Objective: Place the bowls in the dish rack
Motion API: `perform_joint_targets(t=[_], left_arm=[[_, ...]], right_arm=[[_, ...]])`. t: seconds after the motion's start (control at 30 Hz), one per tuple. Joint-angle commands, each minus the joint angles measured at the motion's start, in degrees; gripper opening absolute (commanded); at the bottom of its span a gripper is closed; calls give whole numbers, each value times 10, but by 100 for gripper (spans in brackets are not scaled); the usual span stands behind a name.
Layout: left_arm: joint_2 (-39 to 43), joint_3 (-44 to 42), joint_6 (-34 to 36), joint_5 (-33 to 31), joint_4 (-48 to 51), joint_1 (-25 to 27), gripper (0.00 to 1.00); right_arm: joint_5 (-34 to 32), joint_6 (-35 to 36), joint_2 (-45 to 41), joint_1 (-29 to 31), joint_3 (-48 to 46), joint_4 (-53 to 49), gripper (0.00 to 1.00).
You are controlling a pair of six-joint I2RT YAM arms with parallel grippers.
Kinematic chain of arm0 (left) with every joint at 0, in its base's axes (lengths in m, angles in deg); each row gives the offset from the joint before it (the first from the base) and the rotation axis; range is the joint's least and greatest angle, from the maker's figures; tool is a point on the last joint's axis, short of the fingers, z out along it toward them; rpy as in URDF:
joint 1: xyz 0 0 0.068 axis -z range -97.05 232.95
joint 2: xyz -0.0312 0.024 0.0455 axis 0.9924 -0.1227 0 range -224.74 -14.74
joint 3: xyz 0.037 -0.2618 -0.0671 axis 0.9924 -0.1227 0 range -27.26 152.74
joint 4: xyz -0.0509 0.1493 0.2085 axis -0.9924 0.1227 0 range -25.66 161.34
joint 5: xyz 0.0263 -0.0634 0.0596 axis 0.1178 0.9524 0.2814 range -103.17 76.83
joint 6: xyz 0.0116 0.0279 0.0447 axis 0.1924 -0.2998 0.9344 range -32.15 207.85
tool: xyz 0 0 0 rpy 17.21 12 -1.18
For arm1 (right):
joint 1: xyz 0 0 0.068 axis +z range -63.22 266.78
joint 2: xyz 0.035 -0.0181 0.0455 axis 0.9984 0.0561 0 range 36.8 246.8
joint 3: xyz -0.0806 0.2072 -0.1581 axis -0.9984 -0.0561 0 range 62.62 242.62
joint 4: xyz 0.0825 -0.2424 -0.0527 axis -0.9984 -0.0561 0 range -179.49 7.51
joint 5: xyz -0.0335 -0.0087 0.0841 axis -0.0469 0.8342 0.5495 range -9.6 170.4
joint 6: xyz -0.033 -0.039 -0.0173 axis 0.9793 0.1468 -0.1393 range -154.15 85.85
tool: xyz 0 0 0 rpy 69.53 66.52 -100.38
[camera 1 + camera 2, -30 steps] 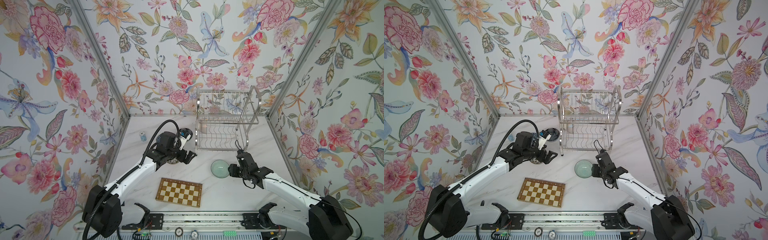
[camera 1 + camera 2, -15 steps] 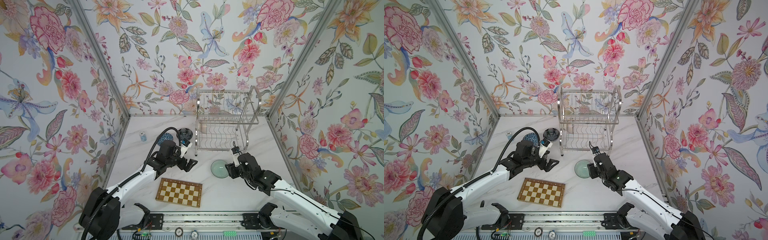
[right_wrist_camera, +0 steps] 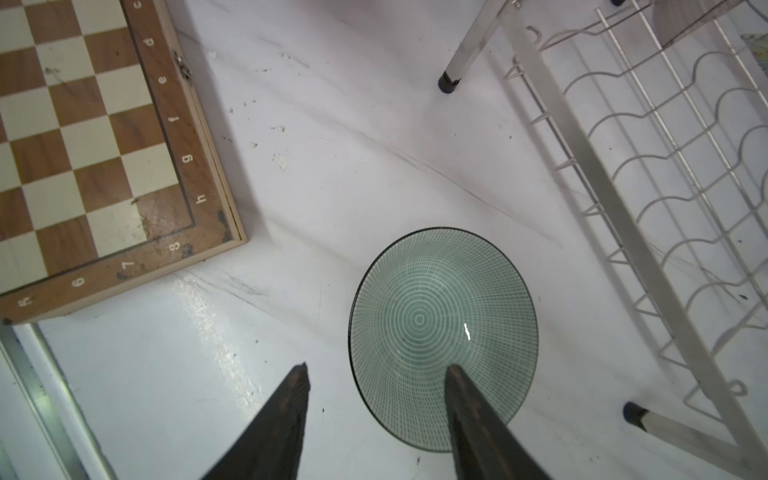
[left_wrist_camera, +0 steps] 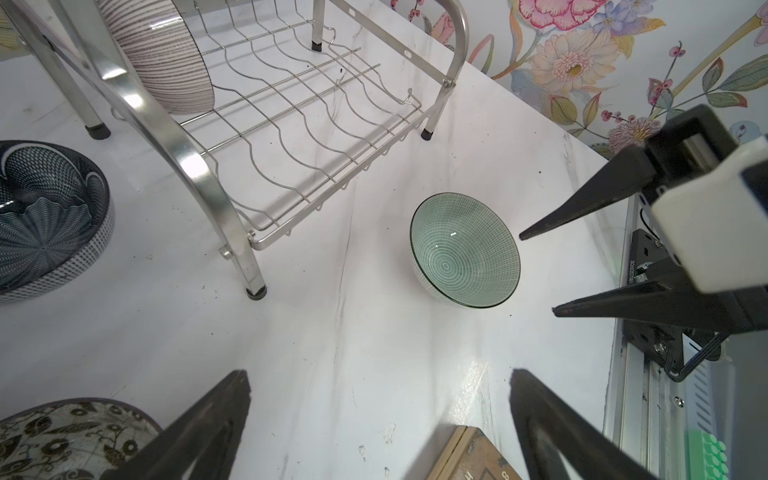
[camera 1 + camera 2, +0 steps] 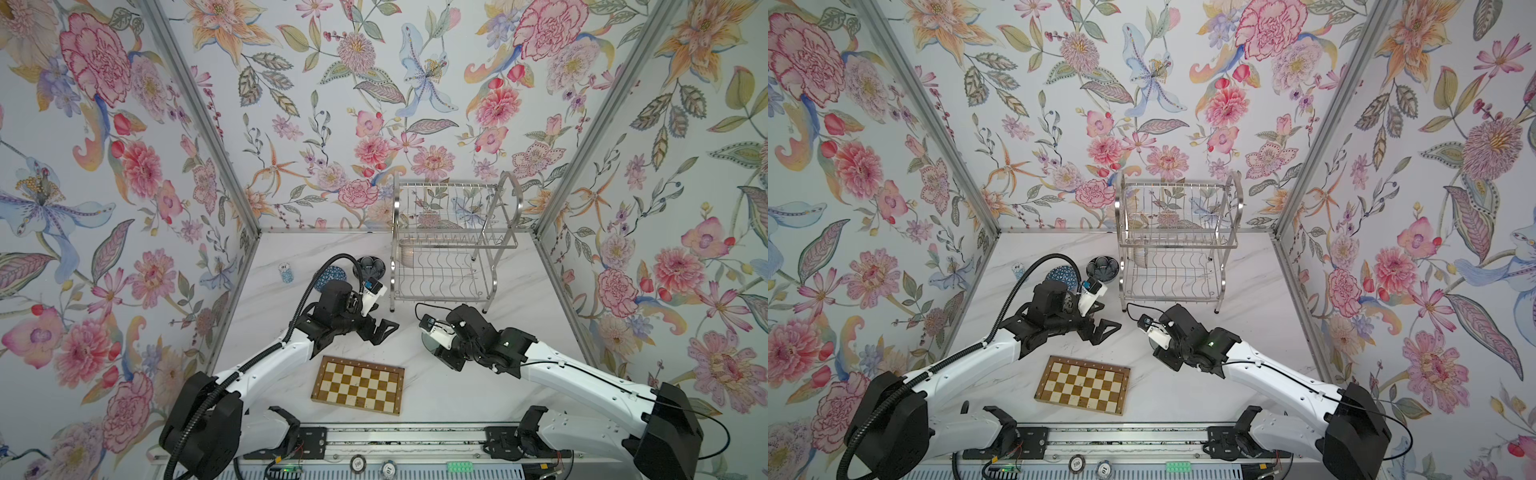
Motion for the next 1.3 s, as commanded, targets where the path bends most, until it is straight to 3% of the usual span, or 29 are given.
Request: perform_joint_targets(t=[0.0, 0.83, 1.27], left_arm=[[-2, 18, 0, -9, 14, -5, 99], [-21, 49, 7, -194, 71, -30, 99], [-26, 51, 4, -207, 73, -31, 99]], right_arm=[[0, 53, 27, 7, 20, -44, 52], [-75, 61, 181, 28, 70, -31, 32], [-103, 44, 217, 35, 84, -43, 25]])
